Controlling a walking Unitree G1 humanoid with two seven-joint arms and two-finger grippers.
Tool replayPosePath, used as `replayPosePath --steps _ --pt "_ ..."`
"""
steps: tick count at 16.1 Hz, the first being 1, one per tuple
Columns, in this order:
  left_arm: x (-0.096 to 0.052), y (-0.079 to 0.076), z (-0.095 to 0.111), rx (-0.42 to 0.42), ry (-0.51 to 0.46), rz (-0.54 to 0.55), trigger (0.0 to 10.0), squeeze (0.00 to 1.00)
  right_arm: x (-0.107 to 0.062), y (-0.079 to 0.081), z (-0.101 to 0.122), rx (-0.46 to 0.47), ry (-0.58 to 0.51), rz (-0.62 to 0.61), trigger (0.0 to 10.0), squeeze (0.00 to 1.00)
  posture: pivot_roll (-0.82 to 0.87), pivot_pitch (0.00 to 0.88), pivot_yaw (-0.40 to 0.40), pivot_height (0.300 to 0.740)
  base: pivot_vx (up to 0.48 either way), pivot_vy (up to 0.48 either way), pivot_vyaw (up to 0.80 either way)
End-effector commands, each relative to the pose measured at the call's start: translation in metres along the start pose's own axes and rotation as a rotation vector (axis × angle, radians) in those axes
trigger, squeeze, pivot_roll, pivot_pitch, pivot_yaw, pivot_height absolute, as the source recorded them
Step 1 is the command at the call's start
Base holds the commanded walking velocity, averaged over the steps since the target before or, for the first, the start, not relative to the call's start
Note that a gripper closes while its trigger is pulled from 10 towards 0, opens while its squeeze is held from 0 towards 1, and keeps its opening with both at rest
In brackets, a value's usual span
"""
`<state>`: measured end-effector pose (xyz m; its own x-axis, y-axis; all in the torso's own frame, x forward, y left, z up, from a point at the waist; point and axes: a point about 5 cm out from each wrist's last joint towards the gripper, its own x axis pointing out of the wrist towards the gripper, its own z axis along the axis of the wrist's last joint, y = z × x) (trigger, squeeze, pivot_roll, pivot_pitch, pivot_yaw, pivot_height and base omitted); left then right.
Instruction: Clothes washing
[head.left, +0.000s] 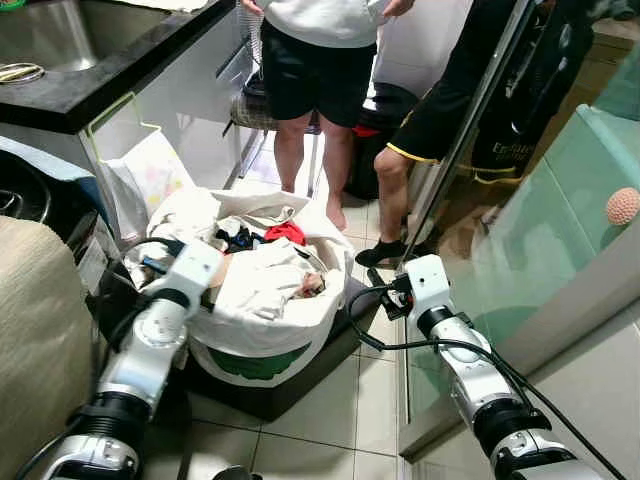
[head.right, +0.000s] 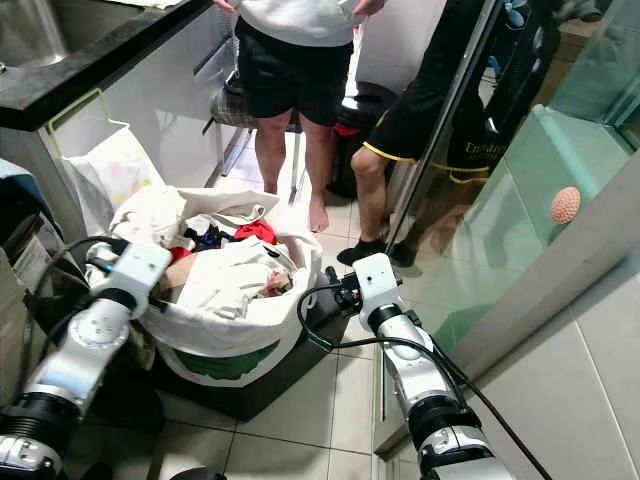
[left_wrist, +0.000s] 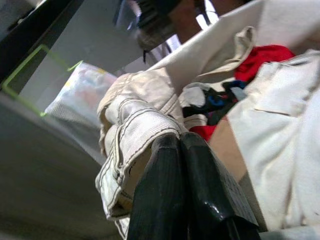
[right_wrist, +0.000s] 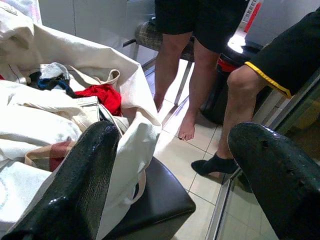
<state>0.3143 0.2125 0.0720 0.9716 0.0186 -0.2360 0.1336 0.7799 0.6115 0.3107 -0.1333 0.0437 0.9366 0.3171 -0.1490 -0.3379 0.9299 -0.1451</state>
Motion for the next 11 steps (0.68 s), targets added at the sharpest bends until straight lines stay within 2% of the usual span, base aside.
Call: replayPosePath --steps 1,3,7,9,11 --pt "0.004 -0.011 0.021 0.049 -0.078 -0.051 10.0 0.00 0.003 -0.005 0.004 -0.004 -0.009 -0.010 10.0 0.00 0.09 0.000 -0.084 0.740 0.000 0.000 0.00" --pt "0.002 -0.023 0.024 0.083 -0.089 -0.099 10.0 0.00 0.004 -0.006 0.006 0.003 -0.013 -0.016 10.0 0.00 0.09 0.000 -0.083 0.740 0.000 0.000 0.00" --pt "-0.001 -0.031 0.027 0.161 -0.114 -0.149 10.0 0.00 0.005 -0.007 0.006 -0.001 -0.009 -0.021 10.0 0.00 0.09 0.000 -0.084 0.740 0.000 0.000 0.00" --pt "-0.005 -0.044 0.037 0.339 -0.189 -0.235 10.0 0.00 0.005 -0.006 0.006 -0.007 -0.002 -0.022 10.0 0.00 0.10 0.000 -0.089 0.740 0.000 0.000 0.00" --pt "-0.011 -0.059 0.040 0.468 -0.242 -0.346 10.0 0.00 0.006 -0.007 0.006 -0.011 0.003 -0.020 10.0 0.00 0.10 0.000 -0.093 0.740 0.000 0.000 0.00"
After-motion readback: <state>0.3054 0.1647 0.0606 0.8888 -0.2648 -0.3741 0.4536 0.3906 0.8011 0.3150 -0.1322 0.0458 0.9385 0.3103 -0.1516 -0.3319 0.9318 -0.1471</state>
